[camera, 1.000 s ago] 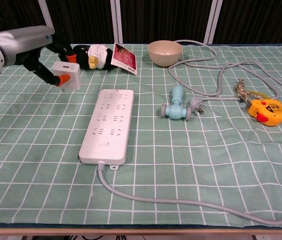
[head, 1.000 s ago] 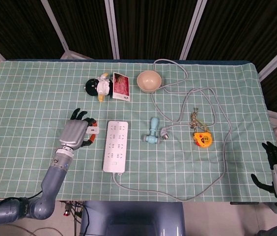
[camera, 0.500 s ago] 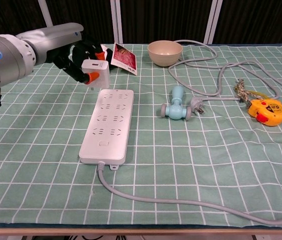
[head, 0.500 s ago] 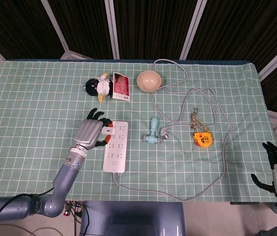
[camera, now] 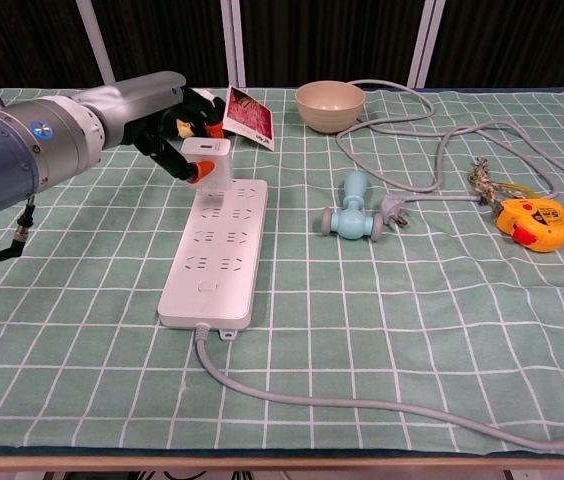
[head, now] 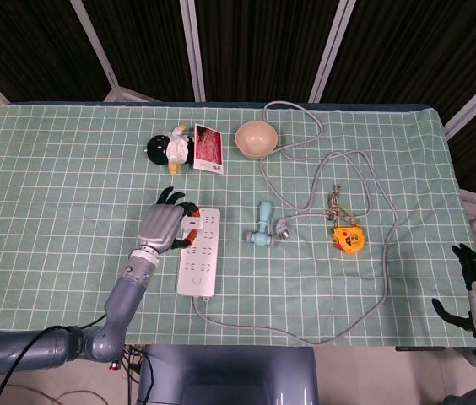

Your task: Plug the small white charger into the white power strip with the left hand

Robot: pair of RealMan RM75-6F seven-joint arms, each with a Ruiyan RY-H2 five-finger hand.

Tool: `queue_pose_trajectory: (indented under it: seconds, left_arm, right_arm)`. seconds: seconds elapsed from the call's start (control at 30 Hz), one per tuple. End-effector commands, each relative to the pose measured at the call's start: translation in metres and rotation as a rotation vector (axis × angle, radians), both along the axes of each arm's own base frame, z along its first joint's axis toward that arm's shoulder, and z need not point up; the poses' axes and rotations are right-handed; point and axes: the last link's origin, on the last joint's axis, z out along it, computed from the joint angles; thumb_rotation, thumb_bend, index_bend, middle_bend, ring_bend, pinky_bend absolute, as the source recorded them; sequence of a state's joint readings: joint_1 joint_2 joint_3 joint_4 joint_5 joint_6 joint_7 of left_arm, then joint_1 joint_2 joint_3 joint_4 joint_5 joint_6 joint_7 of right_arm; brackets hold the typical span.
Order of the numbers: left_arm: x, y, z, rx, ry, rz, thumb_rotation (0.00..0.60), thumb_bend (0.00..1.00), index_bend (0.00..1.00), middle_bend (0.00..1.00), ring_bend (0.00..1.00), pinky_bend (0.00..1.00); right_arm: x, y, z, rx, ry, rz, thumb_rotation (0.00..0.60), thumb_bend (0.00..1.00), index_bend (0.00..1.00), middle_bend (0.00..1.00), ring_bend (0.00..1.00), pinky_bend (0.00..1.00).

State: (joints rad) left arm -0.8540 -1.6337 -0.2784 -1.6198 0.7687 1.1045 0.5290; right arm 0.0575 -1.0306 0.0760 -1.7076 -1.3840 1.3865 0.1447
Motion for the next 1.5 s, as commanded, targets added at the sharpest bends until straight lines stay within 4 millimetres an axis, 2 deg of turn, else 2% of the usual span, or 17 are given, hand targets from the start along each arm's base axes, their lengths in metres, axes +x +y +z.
queue_pose_trajectory:
  seconds: [0.03, 0.27, 0.93, 1.5]
  left_arm:
    - [-0.001, 0.001, -0.002, 0.002, 0.007, 0.011, 0.600, 0.51, 0.60, 0.57, 0.13, 0.04]
    - [-0.001, 0.006, -0.009, -0.009, 0.003, 0.047, 0.600, 0.51, 0.60, 0.57, 0.13, 0.04]
    - [0.004, 0.003, -0.021, -0.039, -0.013, 0.053, 0.600, 0.51, 0.60, 0.57, 0.13, 0.04]
    - [0.005, 0.003, -0.024, -0.048, 0.005, 0.042, 0.600, 0.51, 0.60, 0.57, 0.13, 0.04]
  right_arm:
    - [0.000, 0.000, 0.000, 0.001, 0.000, -0.002, 0.600, 0.35, 0.00, 0.00, 0.00, 0.00]
    - [0.000, 0.000, 0.000, 0.001, -0.002, -0.004, 0.600, 0.35, 0.00, 0.00, 0.00, 0.00]
    - [0.000, 0.000, 0.000, 0.002, -0.006, -0.003, 0.600, 0.35, 0.00, 0.00, 0.00, 0.00]
    - [0.000, 0.000, 0.000, 0.002, -0.008, -0.004, 0.600, 0.35, 0.00, 0.00, 0.00, 0.00]
